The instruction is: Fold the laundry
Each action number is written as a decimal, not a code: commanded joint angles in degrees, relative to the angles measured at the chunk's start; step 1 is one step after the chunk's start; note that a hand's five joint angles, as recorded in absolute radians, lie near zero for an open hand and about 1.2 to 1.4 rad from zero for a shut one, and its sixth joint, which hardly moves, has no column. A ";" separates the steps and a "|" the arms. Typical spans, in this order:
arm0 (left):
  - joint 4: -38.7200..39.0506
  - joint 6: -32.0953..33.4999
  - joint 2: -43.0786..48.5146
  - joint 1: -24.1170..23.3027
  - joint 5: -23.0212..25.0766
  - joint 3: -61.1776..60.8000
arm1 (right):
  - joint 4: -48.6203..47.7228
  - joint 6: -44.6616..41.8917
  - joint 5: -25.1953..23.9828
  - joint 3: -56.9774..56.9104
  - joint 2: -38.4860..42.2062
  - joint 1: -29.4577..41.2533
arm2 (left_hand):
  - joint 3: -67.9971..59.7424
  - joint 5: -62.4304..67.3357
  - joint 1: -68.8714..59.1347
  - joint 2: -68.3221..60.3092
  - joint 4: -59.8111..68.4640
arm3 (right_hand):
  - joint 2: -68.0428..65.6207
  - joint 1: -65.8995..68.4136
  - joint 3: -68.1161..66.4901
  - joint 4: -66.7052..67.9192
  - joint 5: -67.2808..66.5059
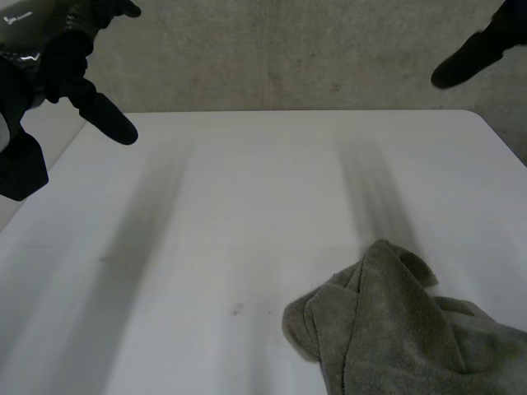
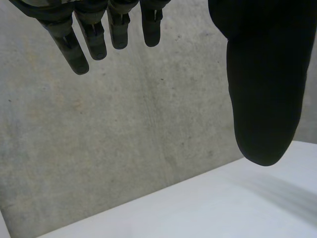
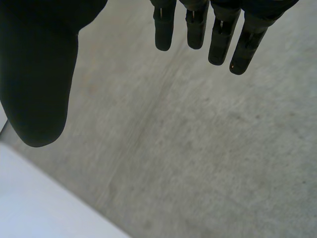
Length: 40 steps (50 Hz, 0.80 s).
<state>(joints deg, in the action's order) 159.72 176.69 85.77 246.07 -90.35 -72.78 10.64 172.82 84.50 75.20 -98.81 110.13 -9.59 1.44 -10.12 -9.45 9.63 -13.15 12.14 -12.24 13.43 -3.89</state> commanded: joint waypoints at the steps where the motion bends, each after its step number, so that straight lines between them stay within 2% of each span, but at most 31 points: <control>1: -0.03 -0.12 1.24 0.20 1.49 -0.17 | 3.24 -13.35 -3.99 2.49 7.04 0.26 | -0.46 -1.40 0.07 -0.59 0.41 | 3.15 -2.14 2.24 -3.43 3.89; 4: -0.03 -0.12 1.33 0.11 1.58 -0.17 | 4.92 -17.43 -4.79 3.64 8.99 0.26 | -0.46 -1.40 0.07 -0.59 0.41 | 3.15 -2.14 2.24 -3.43 3.89; 6: -0.03 -0.12 1.42 0.29 1.49 -0.17 | 7.81 -25.74 -4.88 6.18 12.84 0.61 | -0.46 -1.40 0.07 -0.59 0.41 | 3.15 -2.14 2.24 -3.43 3.89; 7: -0.03 -0.12 1.42 0.29 1.49 -0.17 | 7.82 -25.78 -4.87 6.19 12.85 0.61 | -0.46 -1.40 0.07 -0.59 0.41 | 3.15 -2.14 2.24 -3.43 3.89; 9: -0.03 -0.21 1.51 0.37 1.49 -0.17 | 9.83 -33.39 -4.35 8.64 16.44 2.10 | -0.46 -1.40 0.07 -0.59 0.41 | 3.15 -2.14 2.24 -3.43 3.89; 11: -0.03 -0.21 1.51 0.29 1.49 -0.17 | 10.28 -36.12 -4.35 9.96 17.76 2.98 | -0.46 -1.40 0.07 -0.59 0.41 | 3.15 -2.14 2.24 -3.43 3.89; 14: -0.03 -0.12 1.51 0.29 1.58 -0.17 | 9.85 -38.60 -4.61 13.90 19.35 2.99 | -0.46 -1.40 0.07 -0.59 0.41 | 3.15 -2.14 2.24 -3.43 3.89; 23: 0.06 -0.12 1.42 0.46 1.58 -0.17 | 4.66 -38.79 -4.35 20.43 25.42 2.90 | -0.46 -1.40 0.07 -0.59 0.41 | 3.15 -2.14 2.24 -3.43 3.89; 24: 0.06 -0.12 1.51 0.46 1.58 -0.17 | 3.61 -38.87 -4.35 21.30 26.21 2.98 | -0.46 -1.40 0.07 -0.59 0.41 | -3.75 4.76 -4.66 3.47 -3.01; 25: 0.32 -0.12 1.51 0.55 1.58 -0.17 | 2.56 -38.79 -4.43 21.57 27.08 2.99 | -0.46 -1.40 0.07 -0.59 0.41 | -23.48 24.49 -24.39 23.20 -22.74; 26: 0.32 -0.12 1.51 0.55 1.58 -0.17 | 2.55 -38.79 -4.43 21.57 27.09 2.99 | -0.46 -1.40 0.07 -0.59 0.41 | -23.68 24.69 -24.59 23.40 -22.94; 27: 0.67 -0.12 1.51 0.55 1.58 -0.17 | 1.07 -38.79 -4.87 20.88 27.44 2.99 | -0.46 -1.40 0.07 -0.59 0.41 | -60.15 61.16 -61.06 59.87 -59.41; 28: 0.94 -0.12 1.51 0.64 1.58 -0.17 | -0.77 -38.61 -5.14 19.56 27.27 3.07 | -0.46 -1.40 0.07 -0.59 0.41 | -66.78 67.80 -67.69 66.51 -66.05; 34: 1.47 -0.12 1.51 0.73 1.58 -0.17 | -6.50 -35.54 -4.43 11.64 26.74 3.95 | -0.46 -1.40 0.07 -0.59 0.41 | -66.85 67.86 -67.76 66.57 -66.11; 36: 1.90 -0.12 1.51 0.73 1.49 -0.17 | -10.44 -28.72 -4.87 4.12 24.99 5.18 | -0.46 -1.40 0.07 -0.59 0.41 | -66.85 67.86 -67.76 66.57 -66.11; 37: 1.91 -0.12 1.51 0.73 1.49 -0.17 | -10.46 -28.68 -4.87 4.08 24.98 5.18 | -0.46 -1.40 0.07 -0.59 0.41 | -66.85 67.86 -67.76 66.57 -66.11; 39: 1.91 -0.12 1.51 0.73 1.49 -0.17 | -16.05 -19.85 -4.61 -2.48 23.23 5.80 | -0.46 -1.40 0.07 -0.59 0.41 | -66.85 67.86 -67.76 66.57 -66.11; 40: 1.91 -0.21 1.51 0.73 1.49 -0.17 | -16.08 -19.80 -4.61 -2.51 23.23 5.80 | -0.46 -1.40 0.07 -0.59 0.41 | -66.85 67.86 -67.76 66.57 -66.11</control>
<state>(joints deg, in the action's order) 161.22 176.57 87.27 246.79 -88.82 -72.95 3.46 139.31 79.75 85.74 -72.45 114.40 -9.59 1.44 -10.12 -9.45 9.63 -67.13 55.73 -67.03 68.02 -53.78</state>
